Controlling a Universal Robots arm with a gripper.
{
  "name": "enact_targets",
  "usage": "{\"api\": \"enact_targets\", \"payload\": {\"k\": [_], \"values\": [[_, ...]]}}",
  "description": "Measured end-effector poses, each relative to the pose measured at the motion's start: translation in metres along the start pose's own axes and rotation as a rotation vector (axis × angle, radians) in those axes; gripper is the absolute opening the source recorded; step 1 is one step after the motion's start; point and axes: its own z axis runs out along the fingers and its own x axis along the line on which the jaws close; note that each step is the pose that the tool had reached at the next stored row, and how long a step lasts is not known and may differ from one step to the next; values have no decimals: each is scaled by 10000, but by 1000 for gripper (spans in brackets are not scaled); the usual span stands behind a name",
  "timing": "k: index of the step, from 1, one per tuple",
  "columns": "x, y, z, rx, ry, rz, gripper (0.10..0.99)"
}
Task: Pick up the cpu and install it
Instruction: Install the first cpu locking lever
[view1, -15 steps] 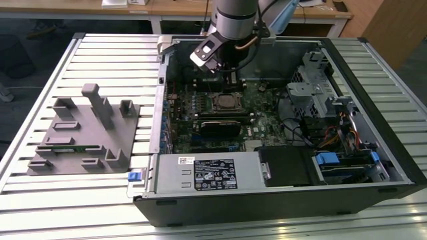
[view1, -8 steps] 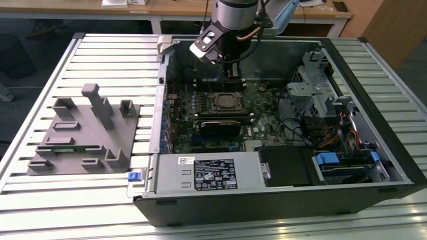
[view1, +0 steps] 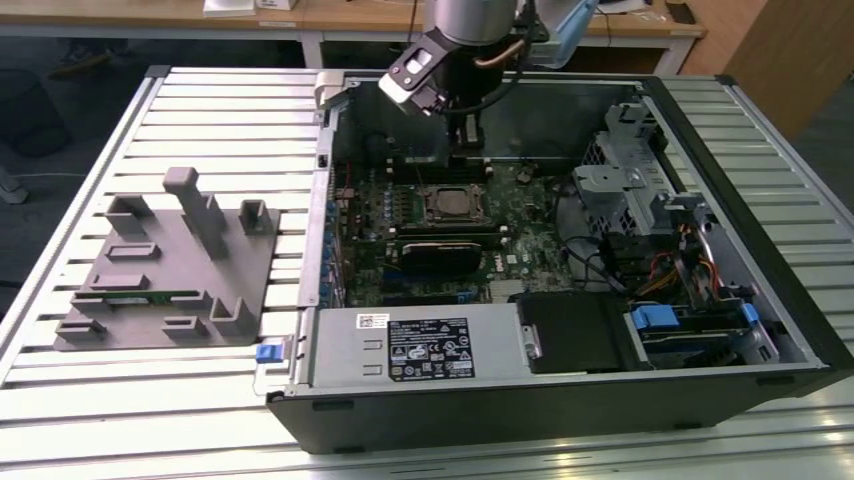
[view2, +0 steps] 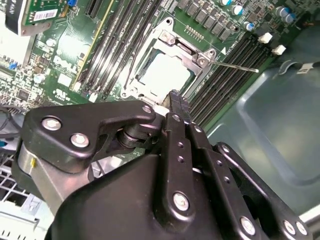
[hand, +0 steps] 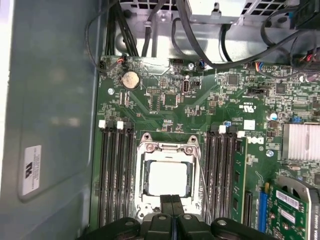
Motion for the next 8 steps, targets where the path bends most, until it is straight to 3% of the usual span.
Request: {"api": "enact_targets", "payload": {"k": [8], "values": [[3, 0, -98, -8, 2, -43, 106]]}}
